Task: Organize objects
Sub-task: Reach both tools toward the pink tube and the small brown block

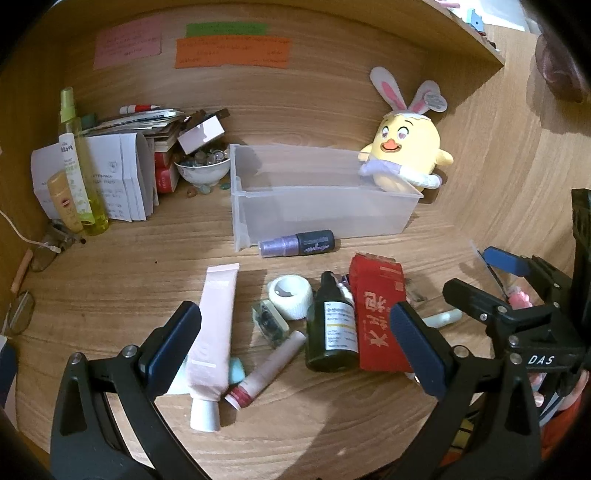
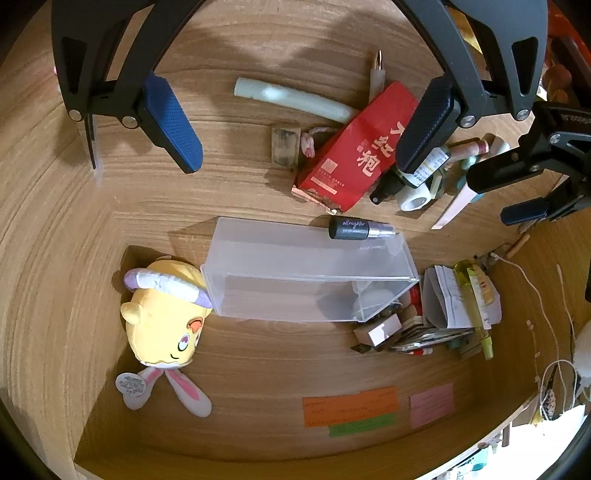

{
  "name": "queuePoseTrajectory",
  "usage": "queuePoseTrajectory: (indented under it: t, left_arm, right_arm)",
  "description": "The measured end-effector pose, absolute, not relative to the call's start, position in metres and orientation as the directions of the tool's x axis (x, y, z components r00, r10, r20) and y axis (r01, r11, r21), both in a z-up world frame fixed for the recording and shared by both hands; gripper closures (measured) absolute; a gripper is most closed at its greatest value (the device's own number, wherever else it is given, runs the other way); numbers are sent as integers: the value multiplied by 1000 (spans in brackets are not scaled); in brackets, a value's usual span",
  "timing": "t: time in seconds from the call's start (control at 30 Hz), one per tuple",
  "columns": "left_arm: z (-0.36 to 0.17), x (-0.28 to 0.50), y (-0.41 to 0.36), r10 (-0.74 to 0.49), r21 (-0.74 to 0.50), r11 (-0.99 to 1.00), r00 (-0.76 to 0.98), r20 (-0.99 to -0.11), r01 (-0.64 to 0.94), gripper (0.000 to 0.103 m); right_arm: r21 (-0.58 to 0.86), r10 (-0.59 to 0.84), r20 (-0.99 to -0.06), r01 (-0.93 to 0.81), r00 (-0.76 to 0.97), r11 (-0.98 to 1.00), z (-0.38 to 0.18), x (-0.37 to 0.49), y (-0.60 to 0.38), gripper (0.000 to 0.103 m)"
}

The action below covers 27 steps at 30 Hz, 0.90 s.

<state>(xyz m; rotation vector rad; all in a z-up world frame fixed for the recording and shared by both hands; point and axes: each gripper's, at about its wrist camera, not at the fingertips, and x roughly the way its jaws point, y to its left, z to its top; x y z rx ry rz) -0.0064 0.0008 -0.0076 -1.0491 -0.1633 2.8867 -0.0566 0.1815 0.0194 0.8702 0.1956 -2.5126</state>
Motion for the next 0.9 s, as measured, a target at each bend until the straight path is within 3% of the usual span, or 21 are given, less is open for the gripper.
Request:
queuePoseTrajectory:
  t: [0.57,0.7,0.9]
  left_arm:
    - [-43,-39,-61,29,-151,-981,-682,-730,120,0]
    - [-48,-46,-65,16,-134,-983,-667,-745,127,20]
    - [-54,-58,-67,31,-142,-983,-646,-763,120,26]
  right_arm:
    - [0,-296,-679,404,-671,-915,-3,-94,202,1]
    - [10,-296,-710,412,-639,-911,-12,-101,203,12]
    - [31,-324,-735,448,-595,-894,-21,-103,199,24]
